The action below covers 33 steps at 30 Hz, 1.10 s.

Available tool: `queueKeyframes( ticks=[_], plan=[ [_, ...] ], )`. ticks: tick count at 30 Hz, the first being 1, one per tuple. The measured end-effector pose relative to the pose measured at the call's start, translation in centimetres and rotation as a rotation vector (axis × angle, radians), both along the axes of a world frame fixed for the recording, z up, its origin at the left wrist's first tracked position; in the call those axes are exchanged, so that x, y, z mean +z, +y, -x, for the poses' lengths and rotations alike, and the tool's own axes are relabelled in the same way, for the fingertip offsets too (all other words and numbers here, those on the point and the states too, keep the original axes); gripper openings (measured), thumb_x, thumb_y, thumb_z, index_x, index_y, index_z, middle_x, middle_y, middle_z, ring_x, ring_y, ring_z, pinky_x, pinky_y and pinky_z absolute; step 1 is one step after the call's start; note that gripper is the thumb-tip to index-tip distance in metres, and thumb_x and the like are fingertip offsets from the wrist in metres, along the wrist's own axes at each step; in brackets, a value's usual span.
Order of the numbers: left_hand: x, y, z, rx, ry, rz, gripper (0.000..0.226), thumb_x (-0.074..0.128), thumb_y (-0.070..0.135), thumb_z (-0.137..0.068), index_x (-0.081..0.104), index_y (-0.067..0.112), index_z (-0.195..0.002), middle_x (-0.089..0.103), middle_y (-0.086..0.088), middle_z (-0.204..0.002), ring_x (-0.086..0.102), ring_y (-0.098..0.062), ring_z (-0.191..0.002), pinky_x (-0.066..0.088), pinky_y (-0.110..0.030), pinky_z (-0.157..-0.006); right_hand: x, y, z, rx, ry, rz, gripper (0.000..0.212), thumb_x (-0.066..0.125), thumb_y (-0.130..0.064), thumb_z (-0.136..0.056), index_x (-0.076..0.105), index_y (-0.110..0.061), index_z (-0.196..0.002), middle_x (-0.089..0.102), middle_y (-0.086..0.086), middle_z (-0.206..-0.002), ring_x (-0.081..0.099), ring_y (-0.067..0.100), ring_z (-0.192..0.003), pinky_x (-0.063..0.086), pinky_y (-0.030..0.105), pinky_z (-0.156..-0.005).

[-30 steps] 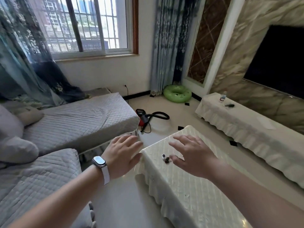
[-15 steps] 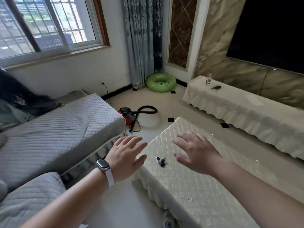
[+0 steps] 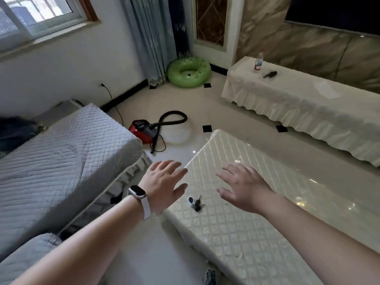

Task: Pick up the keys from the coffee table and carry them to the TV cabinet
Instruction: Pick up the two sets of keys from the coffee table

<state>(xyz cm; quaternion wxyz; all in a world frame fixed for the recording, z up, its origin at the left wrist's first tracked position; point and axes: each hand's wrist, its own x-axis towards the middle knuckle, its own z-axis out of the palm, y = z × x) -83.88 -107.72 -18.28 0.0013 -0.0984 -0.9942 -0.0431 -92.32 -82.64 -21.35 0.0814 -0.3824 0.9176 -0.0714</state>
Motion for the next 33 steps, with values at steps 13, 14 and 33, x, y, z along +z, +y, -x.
queueKeyframes(
  ticks=[13, 14, 33],
  plan=[
    [-22.1, -1.0, 10.7, -0.074, -0.303, -0.096, 0.040, 0.045, 0.046, -0.089, 0.056, 0.028, -0.122, 0.060, 0.004, -0.127, 0.049, -0.023, -0.120, 0.039, -0.038, -0.096, -18.9, 0.8, 3.9, -0.310, -0.316, -0.155, 0.053, 0.037, -0.051, -0.086, 0.046, -0.024, -0.131, 0.046, 0.002, -0.141, 0.039, 0.024, -0.125, 0.032, 0.043, -0.100],
    [-24.4, -0.9, 11.0, -0.045, -0.329, -0.137, 0.039, 0.047, 0.045, -0.089, 0.058, 0.027, -0.121, 0.062, 0.003, -0.126, 0.051, -0.025, -0.118, 0.042, -0.039, -0.094, -20.8, 0.9, 4.0, -0.332, -0.347, -0.172, 0.052, 0.037, -0.051, -0.086, 0.048, -0.024, -0.129, 0.047, 0.003, -0.139, 0.040, 0.025, -0.124, 0.034, 0.043, -0.099],
    [-51.7, -0.8, 12.3, 0.045, -0.453, -0.111, 0.047, 0.064, 0.049, -0.074, 0.058, 0.018, -0.109, 0.058, -0.009, -0.114, 0.049, -0.034, -0.105, 0.044, -0.044, -0.080, -47.1, 0.1, 11.8, -0.564, -0.309, -0.154, 0.055, 0.059, -0.036, -0.082, 0.044, -0.014, -0.130, 0.045, 0.013, -0.135, 0.042, 0.037, -0.120, 0.038, 0.047, -0.095]
  ],
)
